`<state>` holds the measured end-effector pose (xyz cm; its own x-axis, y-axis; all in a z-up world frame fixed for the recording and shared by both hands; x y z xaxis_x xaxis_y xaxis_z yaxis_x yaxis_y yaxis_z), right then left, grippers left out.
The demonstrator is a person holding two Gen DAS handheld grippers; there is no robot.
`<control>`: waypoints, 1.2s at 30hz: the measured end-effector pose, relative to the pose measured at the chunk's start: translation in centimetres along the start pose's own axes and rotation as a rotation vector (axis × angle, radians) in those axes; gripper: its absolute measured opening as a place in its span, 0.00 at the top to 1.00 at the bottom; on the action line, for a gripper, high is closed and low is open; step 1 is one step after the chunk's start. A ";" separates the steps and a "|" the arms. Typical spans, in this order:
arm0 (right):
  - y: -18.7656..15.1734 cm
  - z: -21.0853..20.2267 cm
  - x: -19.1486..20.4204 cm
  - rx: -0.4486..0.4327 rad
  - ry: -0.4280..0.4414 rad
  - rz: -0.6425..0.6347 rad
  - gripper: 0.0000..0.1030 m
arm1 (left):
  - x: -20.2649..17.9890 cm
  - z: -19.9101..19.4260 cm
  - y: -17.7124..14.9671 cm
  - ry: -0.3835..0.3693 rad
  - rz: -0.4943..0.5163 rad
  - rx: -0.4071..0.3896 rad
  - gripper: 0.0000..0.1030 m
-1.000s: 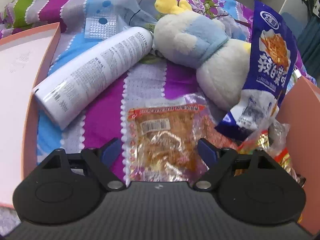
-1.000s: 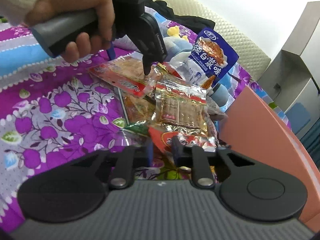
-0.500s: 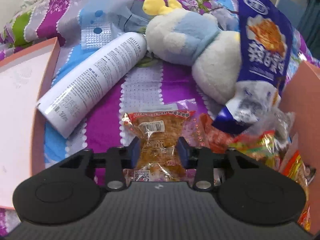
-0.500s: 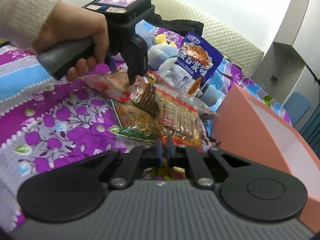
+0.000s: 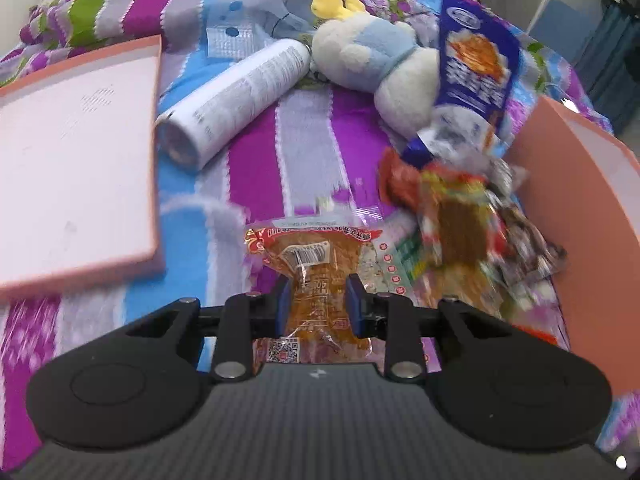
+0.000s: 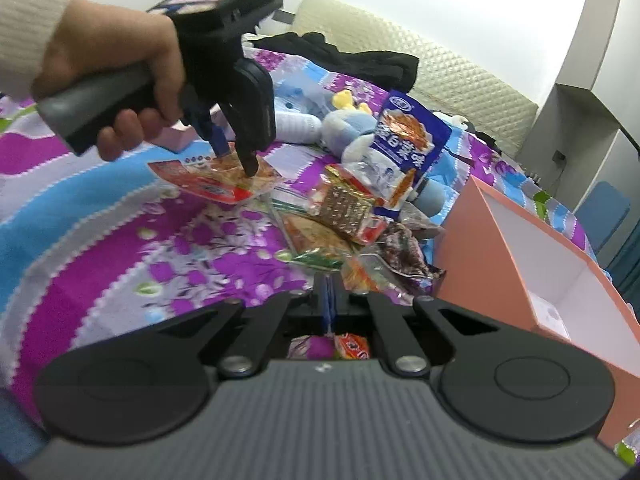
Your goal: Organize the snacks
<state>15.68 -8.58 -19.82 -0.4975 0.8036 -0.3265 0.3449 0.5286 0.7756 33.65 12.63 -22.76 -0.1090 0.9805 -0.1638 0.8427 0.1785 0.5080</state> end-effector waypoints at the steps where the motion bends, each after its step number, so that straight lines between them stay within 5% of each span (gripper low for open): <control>1: -0.1 -0.5 0.2 0.004 0.008 0.000 0.97 | 0.0 -0.8 -0.7 -0.004 0.000 0.002 0.68; 13: -1.7 -4.6 2.7 0.060 0.099 -0.043 0.97 | -1.2 -7.0 -10.4 -0.039 -0.060 0.054 0.68; 16: -2.3 -4.4 2.7 0.103 0.109 -0.019 0.97 | -2.2 -7.3 -11.9 0.019 0.002 0.045 0.68; 27: -3.3 -3.5 1.7 0.148 0.177 0.122 0.92 | -3.1 -5.9 -12.6 0.044 0.046 0.073 0.56; 28: -3.3 -3.6 1.7 0.146 0.182 0.128 0.89 | -3.2 -5.9 -12.6 0.049 0.049 0.075 0.49; 30: -3.3 -3.7 1.6 0.136 0.192 0.151 0.62 | -3.0 -5.9 -12.6 0.041 0.047 0.078 0.36; 32: -3.2 -3.9 1.3 0.121 0.196 0.178 0.19 | -2.7 -5.9 -12.6 0.030 0.031 0.079 0.25; 36: -3.2 -3.9 0.4 0.105 0.193 0.238 0.17 | -2.3 -6.4 -12.8 0.000 0.010 0.077 0.18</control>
<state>11.33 -11.00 -20.31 -0.5316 0.8466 -0.0263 0.5447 0.3654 0.7548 19.77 8.58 -23.49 -0.1003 0.9822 -0.1589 0.8818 0.1617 0.4431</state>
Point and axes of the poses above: each gripper's, at about its wrist camera, not at the fingertips, and z roughly the way its jaws point, x to its left, y to its top, the point moved 1 cm from there along z, roughly the way its jaws point, and after that the axes turned 2 degrees about x, right-handed, at the moved point
